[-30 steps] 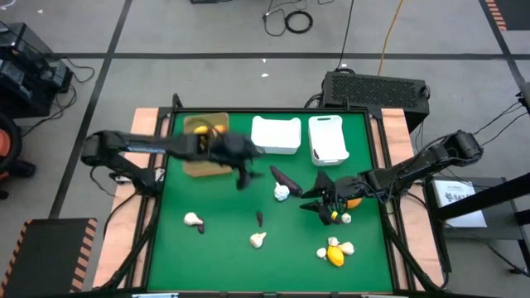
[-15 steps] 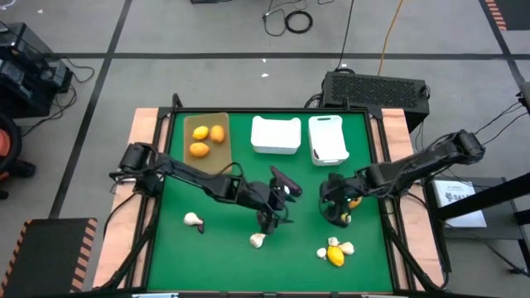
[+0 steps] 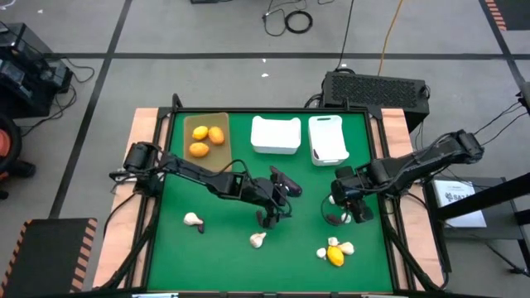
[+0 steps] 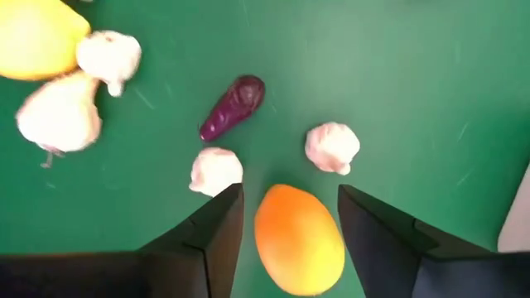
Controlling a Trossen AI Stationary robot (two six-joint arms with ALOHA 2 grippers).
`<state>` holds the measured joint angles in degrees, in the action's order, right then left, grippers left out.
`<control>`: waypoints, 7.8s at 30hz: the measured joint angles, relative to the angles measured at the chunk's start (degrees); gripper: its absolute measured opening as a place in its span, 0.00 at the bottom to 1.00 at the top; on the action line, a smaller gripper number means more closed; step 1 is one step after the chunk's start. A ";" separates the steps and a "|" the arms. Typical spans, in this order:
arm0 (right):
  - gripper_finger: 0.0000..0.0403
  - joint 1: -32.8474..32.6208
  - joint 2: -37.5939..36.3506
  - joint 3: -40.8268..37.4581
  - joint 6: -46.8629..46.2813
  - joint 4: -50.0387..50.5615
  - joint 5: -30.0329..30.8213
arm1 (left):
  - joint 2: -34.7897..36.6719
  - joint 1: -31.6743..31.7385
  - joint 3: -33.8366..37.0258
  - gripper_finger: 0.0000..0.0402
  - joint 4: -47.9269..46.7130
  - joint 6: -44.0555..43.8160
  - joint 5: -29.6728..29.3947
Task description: Sort produce into baskets
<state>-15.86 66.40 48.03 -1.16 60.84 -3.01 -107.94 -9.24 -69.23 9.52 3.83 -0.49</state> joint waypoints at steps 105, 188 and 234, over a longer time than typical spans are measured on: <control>0.78 24.79 66.26 51.15 4.75 -76.90 7.39 | 62.93 18.60 24.20 0.81 -37.21 -13.02 -37.35; 0.87 -48.54 12.18 11.26 -106.90 3.10 18.43 | -48.18 -8.64 -64.89 0.68 -11.49 10.35 10.58; 0.87 -48.48 12.18 11.26 -107.94 3.69 19.74 | -48.89 -7.15 -64.85 0.64 -16.61 12.99 7.75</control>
<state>-64.34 78.59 59.29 -109.10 64.53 16.73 -156.83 -16.38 -134.08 -7.09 16.82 7.26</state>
